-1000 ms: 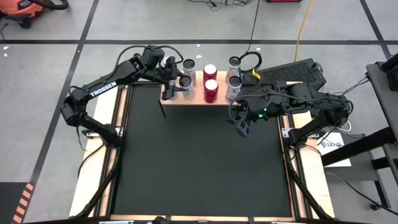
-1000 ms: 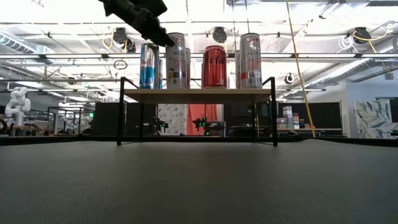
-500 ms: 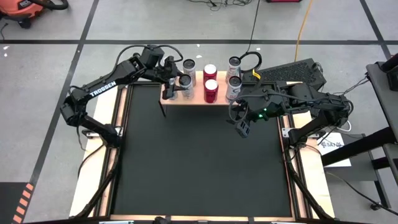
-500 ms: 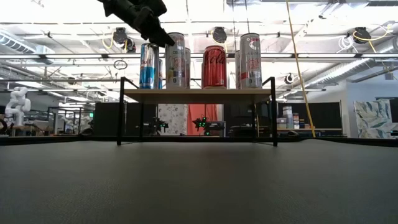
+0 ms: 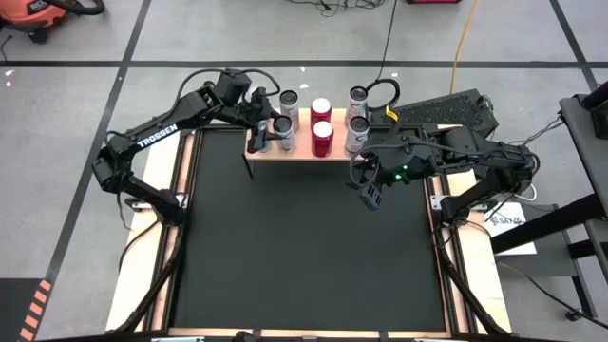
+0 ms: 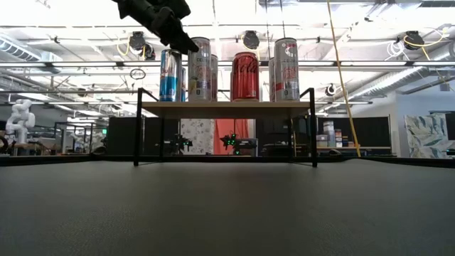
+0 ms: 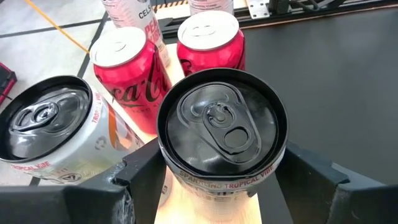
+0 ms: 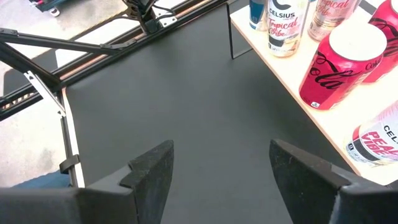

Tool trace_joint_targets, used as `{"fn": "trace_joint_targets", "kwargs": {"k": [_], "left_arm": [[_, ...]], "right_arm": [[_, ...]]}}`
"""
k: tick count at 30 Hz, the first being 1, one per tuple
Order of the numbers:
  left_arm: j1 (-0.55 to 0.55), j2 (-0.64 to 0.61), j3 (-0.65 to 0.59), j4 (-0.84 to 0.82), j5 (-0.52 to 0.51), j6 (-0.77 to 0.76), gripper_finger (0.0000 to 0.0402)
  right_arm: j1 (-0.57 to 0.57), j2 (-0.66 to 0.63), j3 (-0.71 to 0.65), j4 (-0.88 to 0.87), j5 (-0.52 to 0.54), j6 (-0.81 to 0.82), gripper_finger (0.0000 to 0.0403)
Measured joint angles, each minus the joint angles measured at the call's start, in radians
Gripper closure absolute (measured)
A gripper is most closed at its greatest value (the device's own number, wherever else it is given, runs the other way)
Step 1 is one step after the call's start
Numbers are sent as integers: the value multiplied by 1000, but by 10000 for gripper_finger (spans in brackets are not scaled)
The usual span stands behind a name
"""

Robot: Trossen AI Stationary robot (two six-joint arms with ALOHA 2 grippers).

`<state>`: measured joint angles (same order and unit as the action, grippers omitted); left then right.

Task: Place canned beverage on shelf
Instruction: Put the white orange soda can on the shelf aligned with the other white orange soda can

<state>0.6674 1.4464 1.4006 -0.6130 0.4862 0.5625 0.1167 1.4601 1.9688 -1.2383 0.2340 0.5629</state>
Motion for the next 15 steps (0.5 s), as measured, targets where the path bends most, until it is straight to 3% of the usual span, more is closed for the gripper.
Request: {"fn": "trace_joint_targets", "kwargs": {"k": [15], "left_arm": [[0, 5, 0, -5, 9, 1, 139]], "right_arm": [[0, 0, 0, 0, 0, -1, 156]]}}
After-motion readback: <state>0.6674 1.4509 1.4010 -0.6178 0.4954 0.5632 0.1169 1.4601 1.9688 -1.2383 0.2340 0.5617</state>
